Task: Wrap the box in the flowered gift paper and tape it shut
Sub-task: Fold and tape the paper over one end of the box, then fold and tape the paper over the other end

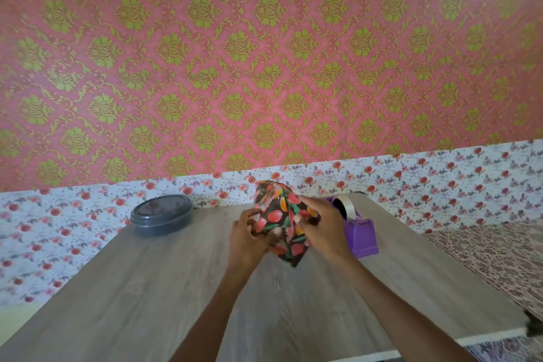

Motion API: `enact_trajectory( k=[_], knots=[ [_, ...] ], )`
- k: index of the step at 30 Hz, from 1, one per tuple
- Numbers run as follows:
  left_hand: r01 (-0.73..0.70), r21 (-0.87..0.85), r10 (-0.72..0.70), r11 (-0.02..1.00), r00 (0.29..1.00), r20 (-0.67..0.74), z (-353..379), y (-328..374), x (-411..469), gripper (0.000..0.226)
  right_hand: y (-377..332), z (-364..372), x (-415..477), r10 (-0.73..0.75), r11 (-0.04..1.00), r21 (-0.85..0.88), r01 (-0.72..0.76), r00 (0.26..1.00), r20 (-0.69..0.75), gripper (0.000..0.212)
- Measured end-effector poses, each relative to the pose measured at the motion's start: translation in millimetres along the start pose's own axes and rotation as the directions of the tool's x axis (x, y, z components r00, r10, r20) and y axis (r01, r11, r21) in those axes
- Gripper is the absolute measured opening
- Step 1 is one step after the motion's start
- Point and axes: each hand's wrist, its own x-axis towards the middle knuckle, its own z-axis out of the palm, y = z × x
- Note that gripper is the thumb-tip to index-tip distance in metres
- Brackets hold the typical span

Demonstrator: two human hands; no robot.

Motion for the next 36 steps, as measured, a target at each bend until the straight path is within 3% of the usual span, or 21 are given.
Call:
enact_trajectory(
  k=[6,9,12,15,16,18,20,25,28,31,34,36],
  knots=[
    [0.143,0.116,-0.150,0.983,0.987,0.054,-4.3,-4.5,-25.5,0.070,-7.0,1.3,-5.4,-0.093,0.993,-0.057,0.101,0.987,0.133,0.054],
    [0.235,0.081,-0.242,0.969,0.966,0.088,-15.9,-5.4,-25.5,0.071,-1.2,7.2,-13.4,-0.093,0.981,-0.153,0.124,0.977,0.193,0.052],
    [0.363,0.087,-0.373,0.928,0.915,0.158,-26.0,1.4,-21.2,0.072,0.6,7.9,-14.9,-0.071,0.990,-0.099,0.101,0.959,0.274,0.030],
    [0.488,0.037,-0.481,0.872,0.841,0.247,-32.7,5.1,-8.0,0.077,-4.9,5.0,-9.2,0.122,0.987,0.067,-0.145,0.957,0.262,0.013],
    [0.503,0.009,-0.487,0.864,0.832,0.264,-32.6,6.9,-3.5,0.077,-8.0,3.1,-6.3,0.238,0.959,0.086,-0.270,0.932,0.274,0.026],
    [0.494,-0.018,-0.471,0.869,0.838,0.275,-29.3,13.5,0.2,0.066,-11.3,0.2,-1.3,0.462,0.845,0.079,-0.528,0.798,0.388,0.057],
    [0.476,-0.006,-0.458,0.880,0.850,0.261,-27.0,18.0,3.0,0.064,-14.4,-2.6,1.3,0.524,0.766,0.095,-0.636,0.702,0.482,0.053],
    [0.437,-0.158,-0.374,0.885,0.872,0.316,-39.5,34.8,15.7,0.097,-11.4,-4.2,18.0,0.446,0.785,0.267,-0.560,0.809,0.384,0.068],
    [0.403,-0.237,-0.313,0.884,0.887,0.341,-40.2,49.1,15.1,0.093,-18.8,-5.0,20.1,0.403,0.849,0.198,-0.489,0.844,0.355,0.061],
    [0.352,-0.232,-0.269,0.907,0.907,0.324,-36.1,45.0,11.6,0.097,-20.9,-3.1,20.1,0.320,0.850,0.275,-0.449,0.855,0.408,0.055],
    [0.298,-0.190,-0.230,0.936,0.922,0.312,-30.3,35.9,3.9,0.079,-16.9,5.3,14.7,0.253,0.842,0.379,-0.383,0.902,0.350,0.091],
    [0.160,-0.029,-0.153,0.987,0.971,0.182,-26.6,25.2,6.5,0.049,-14.1,9.2,10.7,0.260,0.838,0.407,-0.362,0.923,0.285,0.109]
  ],
)
